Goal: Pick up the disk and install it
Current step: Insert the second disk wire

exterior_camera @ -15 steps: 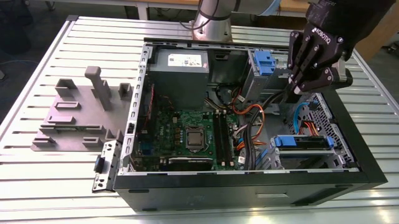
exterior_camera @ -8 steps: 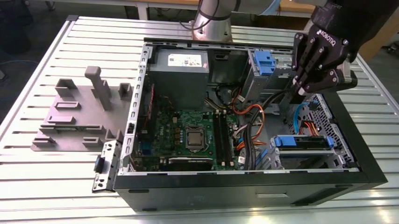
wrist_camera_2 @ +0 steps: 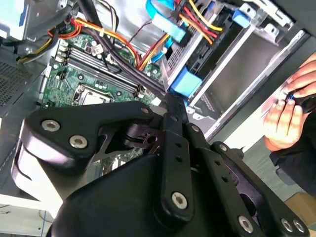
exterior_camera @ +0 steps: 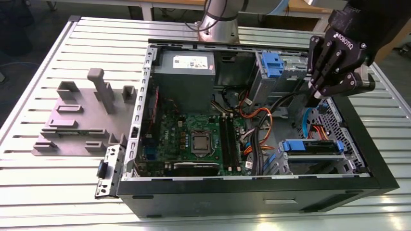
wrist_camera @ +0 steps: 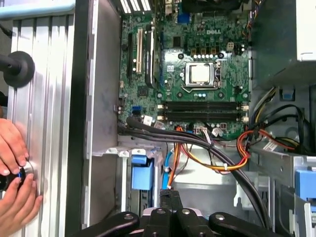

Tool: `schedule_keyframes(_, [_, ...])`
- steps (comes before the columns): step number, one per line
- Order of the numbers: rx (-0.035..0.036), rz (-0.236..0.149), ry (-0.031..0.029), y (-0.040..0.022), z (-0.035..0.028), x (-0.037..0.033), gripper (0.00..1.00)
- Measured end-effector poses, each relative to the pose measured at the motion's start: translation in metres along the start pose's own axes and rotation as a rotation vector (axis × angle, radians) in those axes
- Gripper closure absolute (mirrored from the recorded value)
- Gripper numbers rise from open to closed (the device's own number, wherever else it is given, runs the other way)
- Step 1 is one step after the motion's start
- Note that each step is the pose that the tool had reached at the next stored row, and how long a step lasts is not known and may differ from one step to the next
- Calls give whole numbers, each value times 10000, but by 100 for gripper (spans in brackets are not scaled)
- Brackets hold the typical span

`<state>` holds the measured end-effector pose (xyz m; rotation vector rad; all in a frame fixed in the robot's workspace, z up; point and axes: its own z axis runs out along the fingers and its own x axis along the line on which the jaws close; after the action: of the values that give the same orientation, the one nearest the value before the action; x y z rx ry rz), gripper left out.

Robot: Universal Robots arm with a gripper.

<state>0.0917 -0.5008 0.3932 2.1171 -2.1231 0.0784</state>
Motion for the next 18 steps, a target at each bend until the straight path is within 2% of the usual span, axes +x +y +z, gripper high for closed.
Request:
schedule_keyframes(10, [-3, -1, 1, -159, 39, -72, 89])
schedule_keyframes(18, [-5, -1, 4, -263, 53, -177, 89])
